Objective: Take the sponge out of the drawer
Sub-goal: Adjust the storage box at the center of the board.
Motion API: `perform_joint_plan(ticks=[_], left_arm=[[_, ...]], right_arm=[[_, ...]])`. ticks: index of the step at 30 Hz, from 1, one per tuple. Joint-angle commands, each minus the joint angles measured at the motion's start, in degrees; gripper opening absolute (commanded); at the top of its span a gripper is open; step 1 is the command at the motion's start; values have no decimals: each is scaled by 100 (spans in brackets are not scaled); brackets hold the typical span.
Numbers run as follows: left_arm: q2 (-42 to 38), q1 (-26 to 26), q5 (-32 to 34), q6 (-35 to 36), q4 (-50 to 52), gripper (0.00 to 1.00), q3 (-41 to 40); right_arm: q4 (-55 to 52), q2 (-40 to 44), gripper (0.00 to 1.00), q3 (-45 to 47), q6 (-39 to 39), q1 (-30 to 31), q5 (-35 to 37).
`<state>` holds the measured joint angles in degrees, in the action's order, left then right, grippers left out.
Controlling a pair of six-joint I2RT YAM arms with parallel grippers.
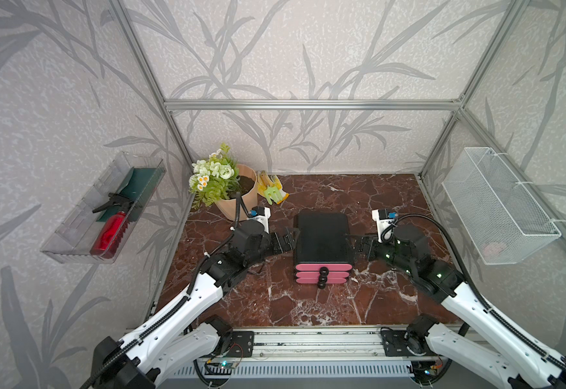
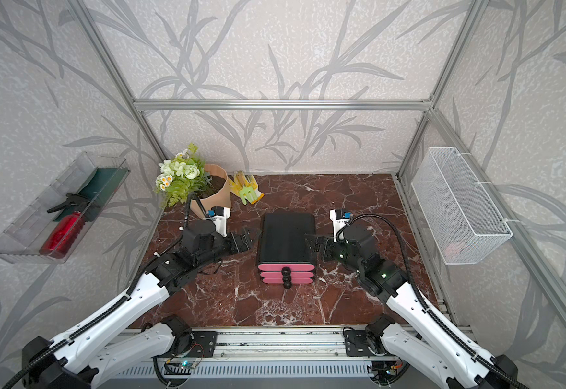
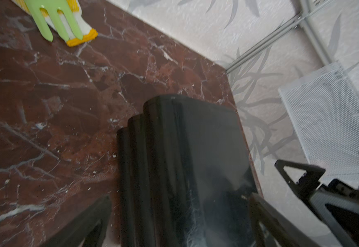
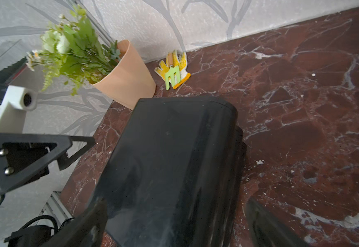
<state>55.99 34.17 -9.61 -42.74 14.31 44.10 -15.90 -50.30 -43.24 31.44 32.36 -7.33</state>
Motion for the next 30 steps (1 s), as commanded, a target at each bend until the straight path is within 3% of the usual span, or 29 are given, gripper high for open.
perform_joint_plan(ticks=[1,17,30], left_arm=[[57,18,-325,290,495,98,153],[182,14,-1179,264,-104,95,-273],[-435,19,-1246,-170,-595,95,-750]], right_arm=[[110,-265,100,-89,-32,-84,-670],[1185,-1761,85,-404,100,-48,-1514],[2026,-3719,82,-2084,-283,406,-2423]])
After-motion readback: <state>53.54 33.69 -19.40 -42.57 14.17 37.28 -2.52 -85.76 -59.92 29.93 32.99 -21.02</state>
